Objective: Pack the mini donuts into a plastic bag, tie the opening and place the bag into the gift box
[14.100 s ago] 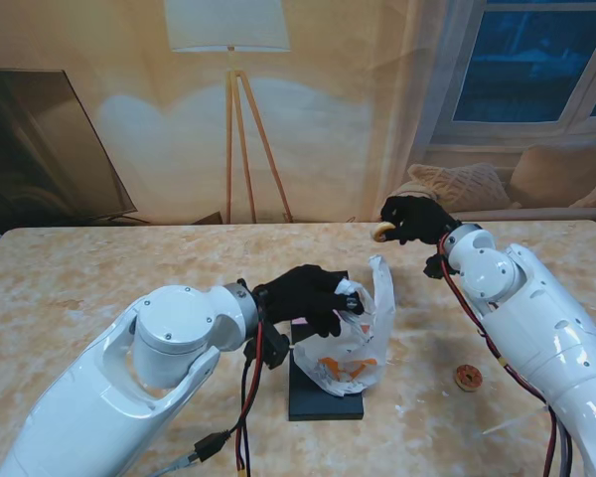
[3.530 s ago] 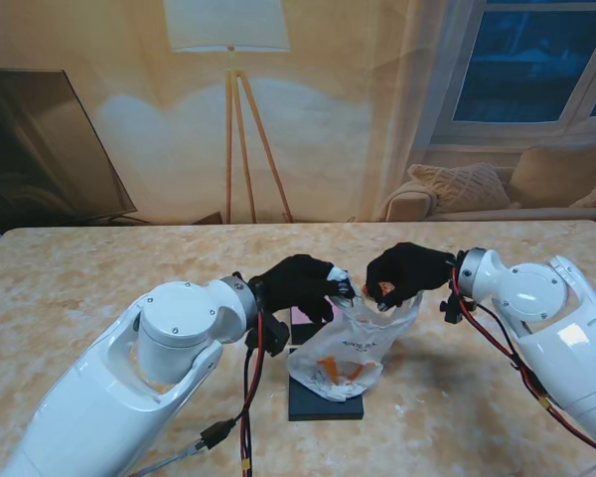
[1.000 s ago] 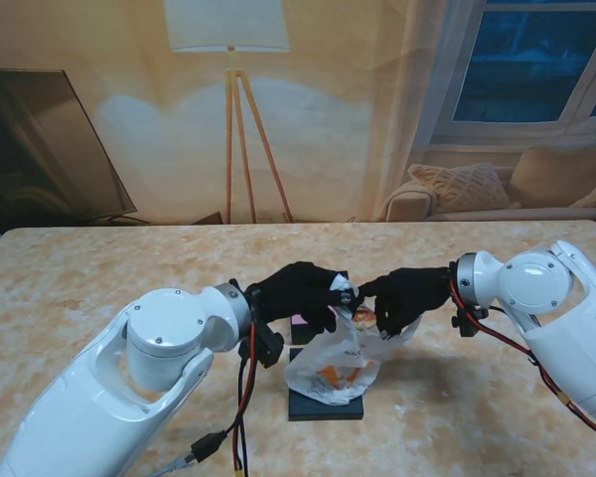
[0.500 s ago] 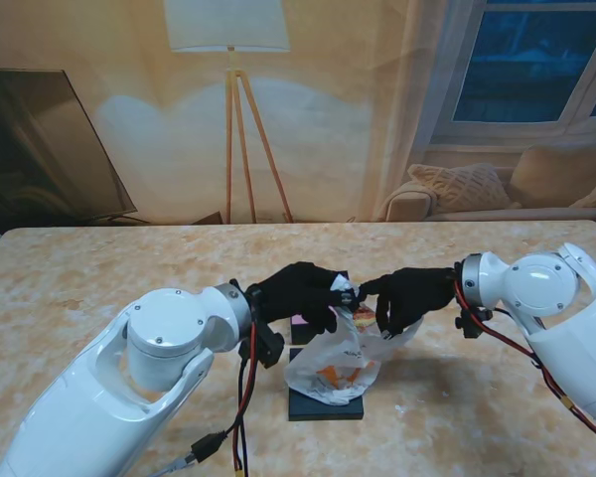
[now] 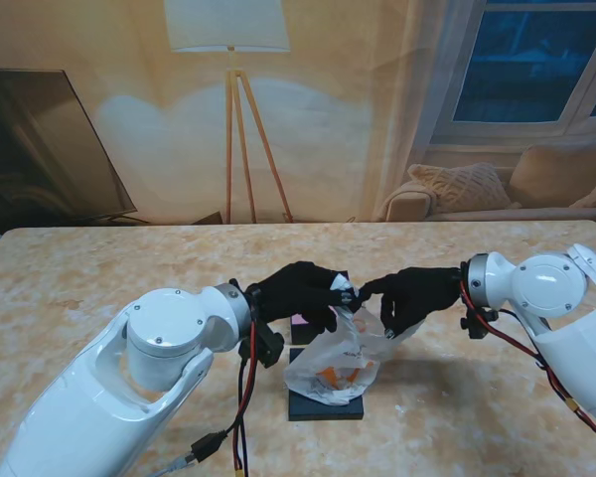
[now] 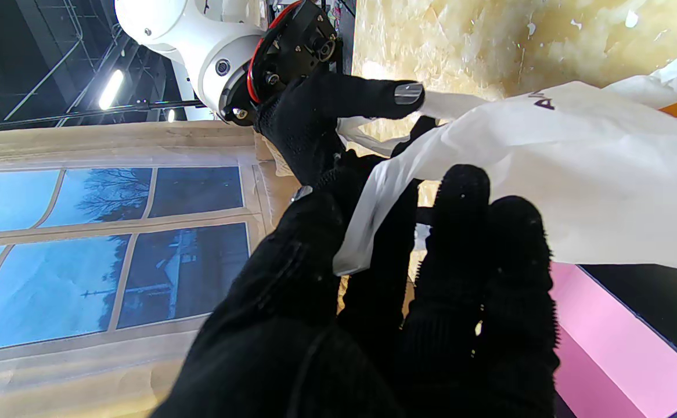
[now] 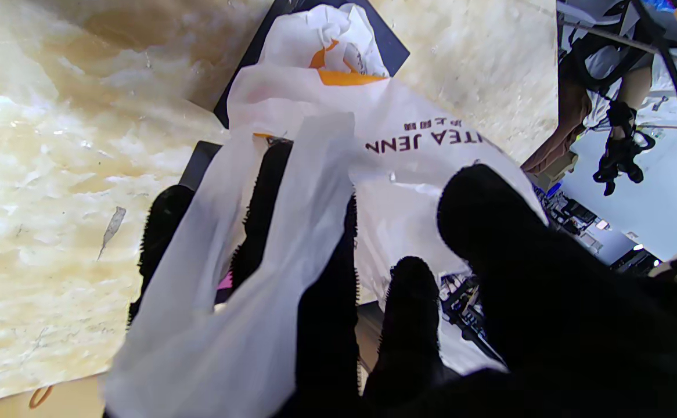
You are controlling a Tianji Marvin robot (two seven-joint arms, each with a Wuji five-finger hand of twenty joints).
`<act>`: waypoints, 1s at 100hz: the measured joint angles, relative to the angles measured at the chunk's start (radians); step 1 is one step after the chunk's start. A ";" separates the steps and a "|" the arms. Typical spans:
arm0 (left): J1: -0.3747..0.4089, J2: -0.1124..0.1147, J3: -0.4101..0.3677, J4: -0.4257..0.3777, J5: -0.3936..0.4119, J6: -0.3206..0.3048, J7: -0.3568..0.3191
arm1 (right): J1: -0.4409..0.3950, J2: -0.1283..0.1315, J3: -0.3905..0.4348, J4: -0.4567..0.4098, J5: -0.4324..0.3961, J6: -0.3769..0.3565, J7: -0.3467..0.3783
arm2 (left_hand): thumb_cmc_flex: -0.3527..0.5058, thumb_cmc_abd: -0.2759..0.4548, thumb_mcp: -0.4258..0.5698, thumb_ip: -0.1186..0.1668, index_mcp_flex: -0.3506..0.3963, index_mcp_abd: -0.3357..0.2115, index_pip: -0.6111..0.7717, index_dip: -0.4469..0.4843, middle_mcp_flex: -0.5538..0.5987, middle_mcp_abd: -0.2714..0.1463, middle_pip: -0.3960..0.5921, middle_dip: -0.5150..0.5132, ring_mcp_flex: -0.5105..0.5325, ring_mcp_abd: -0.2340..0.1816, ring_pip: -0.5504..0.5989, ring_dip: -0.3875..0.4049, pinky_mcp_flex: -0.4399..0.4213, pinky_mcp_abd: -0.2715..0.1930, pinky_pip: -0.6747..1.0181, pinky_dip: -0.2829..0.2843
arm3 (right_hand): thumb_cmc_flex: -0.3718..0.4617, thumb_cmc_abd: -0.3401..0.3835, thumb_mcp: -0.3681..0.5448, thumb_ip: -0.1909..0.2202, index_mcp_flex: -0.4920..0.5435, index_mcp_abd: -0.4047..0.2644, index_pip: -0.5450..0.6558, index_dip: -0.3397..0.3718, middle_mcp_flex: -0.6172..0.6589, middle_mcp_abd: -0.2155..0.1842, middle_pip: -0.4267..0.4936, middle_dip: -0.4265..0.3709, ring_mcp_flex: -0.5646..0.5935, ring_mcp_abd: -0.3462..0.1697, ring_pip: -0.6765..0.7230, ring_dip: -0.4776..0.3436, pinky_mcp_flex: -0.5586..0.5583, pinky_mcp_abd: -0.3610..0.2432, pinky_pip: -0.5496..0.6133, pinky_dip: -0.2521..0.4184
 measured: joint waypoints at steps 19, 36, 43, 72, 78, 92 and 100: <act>0.001 0.000 -0.002 0.000 0.000 0.000 0.002 | -0.076 -0.017 0.086 -0.049 -0.015 0.001 -0.109 | 0.000 0.000 0.000 0.000 0.000 0.000 0.000 0.000 0.000 0.000 0.000 0.000 0.000 0.000 0.000 0.000 0.000 0.000 0.000 0.000 | 0.006 0.081 -0.089 0.001 0.129 0.029 0.068 0.039 -0.101 0.057 -0.071 -0.008 -0.120 0.063 -0.094 -0.029 -0.059 0.023 -0.022 -0.001; 0.002 0.000 -0.004 0.000 0.000 -0.001 0.005 | -0.144 -0.051 0.134 -0.069 -0.040 0.011 -0.316 | 0.000 0.000 0.000 0.000 0.000 0.000 0.000 0.000 0.000 0.000 0.000 0.001 0.000 0.000 0.000 0.000 0.000 0.000 0.000 0.000 | 0.020 0.130 -0.131 0.011 0.199 0.081 0.074 0.087 -0.180 0.117 -0.143 -0.062 -0.226 0.112 -0.197 -0.115 -0.142 0.034 -0.062 -0.046; 0.002 0.000 -0.004 0.000 0.000 -0.002 0.004 | -0.161 -0.067 0.146 -0.069 -0.038 0.013 -0.366 | 0.000 0.000 0.000 0.000 0.000 0.000 0.000 0.000 0.000 0.000 0.000 0.001 0.000 0.000 0.000 0.000 0.000 0.000 0.000 0.000 | 0.020 0.133 -0.143 0.012 0.181 0.104 0.046 0.087 -0.232 0.137 -0.172 -0.081 -0.277 0.133 -0.240 -0.154 -0.184 0.034 -0.076 -0.071; 0.002 0.000 -0.007 0.002 0.002 -0.002 0.004 | -0.219 -0.090 0.226 -0.097 -0.076 0.005 -0.410 | 0.000 0.000 0.000 0.000 0.000 0.000 0.000 0.000 0.000 0.000 0.000 0.003 0.000 0.000 0.000 0.000 0.000 0.000 0.000 0.000 | 0.020 0.182 -0.209 0.023 0.046 0.142 -0.058 0.077 -0.363 0.199 -0.243 -0.130 -0.389 0.187 -0.301 -0.215 -0.289 0.047 -0.092 -0.131; 0.003 0.000 -0.008 0.002 0.002 -0.002 0.004 | -0.233 -0.092 0.245 -0.102 -0.085 0.000 -0.443 | 0.000 0.000 0.000 0.000 0.000 0.000 0.000 0.000 0.000 0.000 0.000 0.003 0.000 0.000 0.000 0.000 0.000 0.000 0.000 0.000 | 0.020 0.182 -0.210 0.023 0.045 0.142 -0.061 0.077 -0.363 0.199 -0.248 -0.131 -0.390 0.188 -0.301 -0.217 -0.292 0.047 -0.092 -0.138; 0.003 0.000 -0.008 0.003 0.002 -0.002 0.006 | -0.267 -0.101 0.301 -0.114 -0.152 -0.025 -0.495 | 0.000 0.000 0.000 0.000 0.000 0.000 0.000 0.000 0.000 0.000 0.000 0.004 0.000 0.000 0.000 0.000 0.000 0.000 0.000 0.000 | 0.034 0.182 -0.220 0.023 0.045 0.142 -0.061 0.077 -0.373 0.199 -0.251 -0.140 -0.400 0.194 -0.301 -0.218 -0.295 0.050 -0.092 -0.139; 0.003 0.000 -0.008 0.003 0.002 -0.002 0.006 | -0.280 -0.101 0.324 -0.115 -0.168 -0.027 -0.495 | 0.000 0.000 0.000 0.000 0.000 0.000 0.000 0.000 0.000 0.000 0.000 0.004 0.000 0.000 0.000 0.000 0.000 0.000 0.000 0.000 | 0.037 0.182 -0.220 0.023 0.045 0.142 -0.061 0.077 -0.373 0.199 -0.251 -0.140 -0.400 0.194 -0.301 -0.218 -0.295 0.059 -0.092 -0.140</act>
